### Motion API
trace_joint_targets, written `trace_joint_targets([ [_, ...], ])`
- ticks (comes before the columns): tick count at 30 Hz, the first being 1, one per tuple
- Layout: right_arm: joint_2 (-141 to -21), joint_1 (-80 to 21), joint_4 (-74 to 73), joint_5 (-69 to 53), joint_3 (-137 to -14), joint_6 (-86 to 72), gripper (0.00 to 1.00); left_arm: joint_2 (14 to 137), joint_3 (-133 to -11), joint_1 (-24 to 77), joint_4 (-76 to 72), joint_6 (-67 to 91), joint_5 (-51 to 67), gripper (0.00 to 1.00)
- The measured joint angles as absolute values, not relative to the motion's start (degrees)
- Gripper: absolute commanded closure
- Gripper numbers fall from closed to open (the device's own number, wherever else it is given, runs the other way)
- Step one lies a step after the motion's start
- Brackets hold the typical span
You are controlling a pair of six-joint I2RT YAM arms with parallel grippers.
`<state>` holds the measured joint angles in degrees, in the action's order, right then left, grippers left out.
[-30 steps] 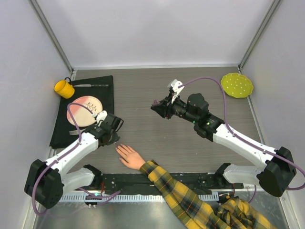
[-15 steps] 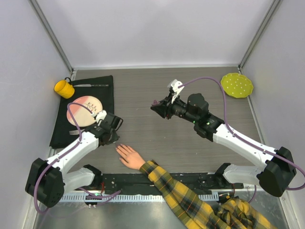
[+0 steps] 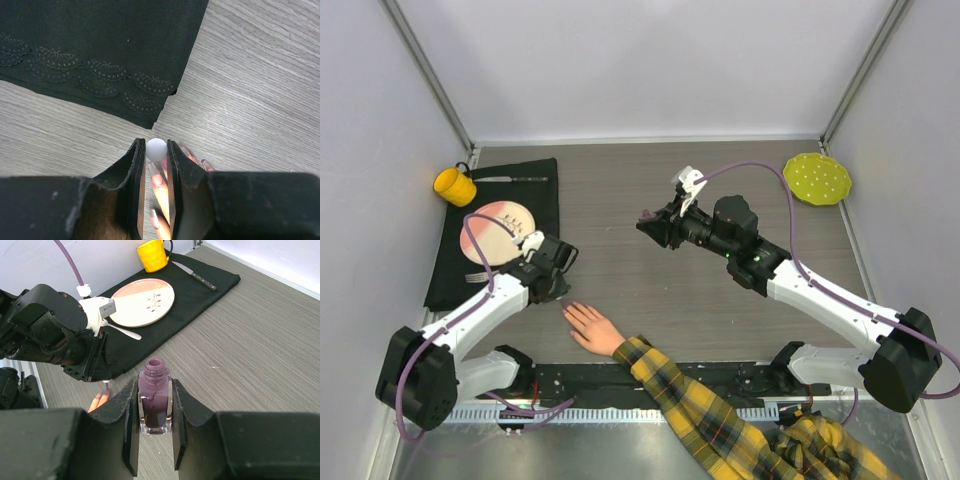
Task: Paint the nails
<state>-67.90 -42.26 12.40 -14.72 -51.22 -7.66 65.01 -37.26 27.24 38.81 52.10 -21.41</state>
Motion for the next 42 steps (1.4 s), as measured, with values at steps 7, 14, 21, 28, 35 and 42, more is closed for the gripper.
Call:
trace_joint_targets([
  [7, -67.90, -42.19, 12.40, -14.76, -51.22, -7.66, 0.99, 65.06, -37.26, 26.98, 38.59, 51.96, -21.45, 1.00],
  [14, -67.92, -42.09, 12.40, -14.98, -51.22, -7.66, 0.99, 65.41, -37.76, 26.85, 38.63, 50.83, -22.33, 1.00],
  [21, -67.92, -41.98, 12.40, -15.25, -51.22, -7.68, 0.99, 64.29, -38.48, 26.59, 39.22, 50.50, -21.76, 1.00],
  [28, -67.90, -41.95, 12.56, -15.62, -51.22, -7.73, 0.99, 63.00, -39.11, 26.55, 41.60, 50.61, -19.51, 1.00],
  [35, -67.90, -41.98, 12.86, -15.79, -51.22, -7.77, 0.99, 63.00, -39.42, 26.55, 41.89, 50.61, -16.56, 1.00],
  [42, -67.90, -41.95, 12.88, -15.79, -51.22, -7.77, 0.99, 63.29, -39.42, 26.55, 41.89, 50.68, -16.25, 1.00],
])
